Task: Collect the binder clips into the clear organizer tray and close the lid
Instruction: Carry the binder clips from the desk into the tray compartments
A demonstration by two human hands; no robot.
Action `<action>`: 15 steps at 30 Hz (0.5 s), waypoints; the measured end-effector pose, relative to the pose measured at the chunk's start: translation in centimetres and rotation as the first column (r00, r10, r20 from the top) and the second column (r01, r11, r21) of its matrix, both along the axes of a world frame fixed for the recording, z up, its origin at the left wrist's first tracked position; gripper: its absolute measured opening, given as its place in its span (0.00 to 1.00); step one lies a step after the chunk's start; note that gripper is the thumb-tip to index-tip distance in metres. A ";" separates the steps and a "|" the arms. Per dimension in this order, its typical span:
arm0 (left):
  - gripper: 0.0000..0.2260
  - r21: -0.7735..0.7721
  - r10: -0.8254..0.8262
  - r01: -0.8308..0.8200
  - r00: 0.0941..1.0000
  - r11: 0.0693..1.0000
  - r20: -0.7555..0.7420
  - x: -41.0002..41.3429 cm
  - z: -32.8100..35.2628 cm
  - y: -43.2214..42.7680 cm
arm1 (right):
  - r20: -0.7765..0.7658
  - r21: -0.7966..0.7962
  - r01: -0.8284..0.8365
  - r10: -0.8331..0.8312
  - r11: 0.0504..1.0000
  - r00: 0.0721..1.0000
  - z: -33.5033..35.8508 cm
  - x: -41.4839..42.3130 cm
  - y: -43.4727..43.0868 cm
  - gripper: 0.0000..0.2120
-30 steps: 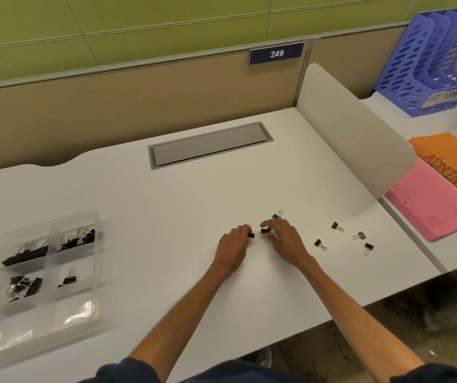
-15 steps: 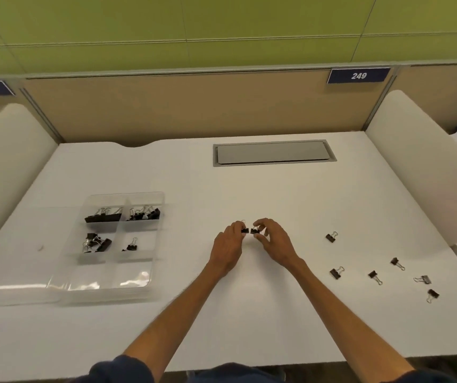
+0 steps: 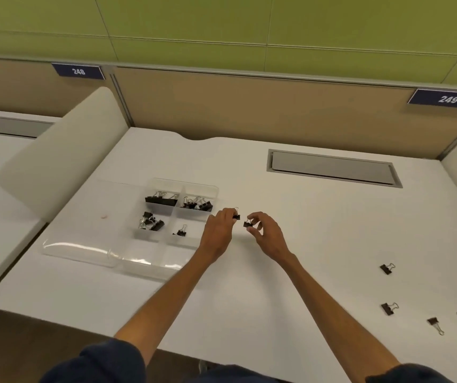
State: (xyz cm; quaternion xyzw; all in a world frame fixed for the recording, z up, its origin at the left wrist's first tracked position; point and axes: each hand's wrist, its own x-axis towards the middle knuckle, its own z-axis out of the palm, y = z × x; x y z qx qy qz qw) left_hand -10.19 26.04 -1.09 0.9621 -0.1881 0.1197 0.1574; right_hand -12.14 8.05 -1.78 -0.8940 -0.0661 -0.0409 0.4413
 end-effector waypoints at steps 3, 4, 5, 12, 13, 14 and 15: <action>0.12 0.031 0.034 -0.035 0.999 0.999 0.012 0.2 -0.1 2.5 | -0.009 0.003 -0.036 0.036 0.999 0.999 0.0 0.8 2.4 0.10; 0.13 0.043 0.048 -0.048 0.999 0.998 0.009 0.2 -0.1 3.4 | -0.012 0.004 -0.041 0.041 0.999 0.999 0.1 1.1 3.2 0.10; 0.16 0.054 0.058 -0.058 0.998 0.997 0.012 0.2 -0.1 4.1 | -0.014 0.006 -0.042 0.042 0.999 0.999 0.1 1.3 3.9 0.10; 0.17 0.096 0.077 -0.083 0.995 0.992 0.063 0.5 -0.1 8.4 | -0.009 0.007 -0.066 0.066 0.998 0.998 0.2 2.6 9.2 0.11; 0.18 0.122 0.075 -0.083 0.995 0.989 0.064 0.6 -0.2 9.0 | -0.002 -0.001 -0.064 0.064 0.998 0.998 0.2 2.7 9.9 0.11; 0.18 0.144 0.083 -0.093 0.994 0.985 0.071 0.7 -0.2 9.6 | 0.006 -0.011 -0.063 0.063 0.998 0.998 0.1 2.8 10.6 0.12; 0.16 0.141 0.096 -0.107 0.992 0.984 0.082 0.8 -0.3 10.1 | 0.015 -0.026 -0.062 0.062 0.998 0.998 0.1 2.9 11.3 0.12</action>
